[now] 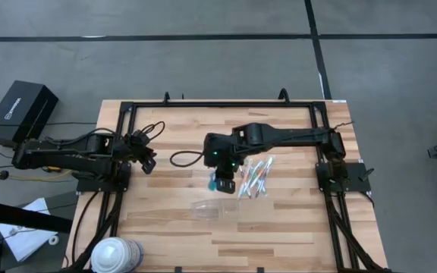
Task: Pick & Place toothbrushing station
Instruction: Put the blue mouthwash into the transparent organizer
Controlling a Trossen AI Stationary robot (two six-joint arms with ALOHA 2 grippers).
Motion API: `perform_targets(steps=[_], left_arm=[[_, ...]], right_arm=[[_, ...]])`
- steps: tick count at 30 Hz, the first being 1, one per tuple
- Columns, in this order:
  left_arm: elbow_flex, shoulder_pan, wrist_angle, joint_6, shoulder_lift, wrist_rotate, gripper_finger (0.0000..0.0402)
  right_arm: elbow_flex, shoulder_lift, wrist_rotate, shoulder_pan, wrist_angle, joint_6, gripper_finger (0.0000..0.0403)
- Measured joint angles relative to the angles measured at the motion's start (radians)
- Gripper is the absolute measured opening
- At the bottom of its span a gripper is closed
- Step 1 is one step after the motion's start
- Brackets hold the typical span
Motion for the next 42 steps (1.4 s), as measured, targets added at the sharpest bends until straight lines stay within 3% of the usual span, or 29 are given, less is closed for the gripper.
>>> perform_targets(steps=[8, 19, 25, 32, 42], left_arm=[[0.000, 0.000, 0.009, -0.025, 0.000, -0.002, 0.0092], [0.000, 0.000, 0.141, -0.015, 0.000, 0.065, 0.0092], [0.000, 0.000, 0.164, 0.028, 0.007, 0.064, 0.0092], [0.001, 0.000, 0.171, 0.043, 0.025, 0.093, 0.0092], [0.001, 0.000, 0.210, 0.046, 0.079, 0.117, 0.0092]], right_arm=[[0.000, 0.000, -0.005, 0.057, 0.067, 0.094, 0.0084], [-0.006, 0.004, 0.091, 0.143, 0.078, 0.160, 0.0084], [-0.130, 0.005, 0.153, 0.217, 0.120, 0.224, 0.0084], [-0.283, 0.005, 0.154, 0.280, 0.275, 0.311, 0.0084], [-0.299, -0.010, 0.205, 0.253, 0.278, 0.329, 0.0084]])
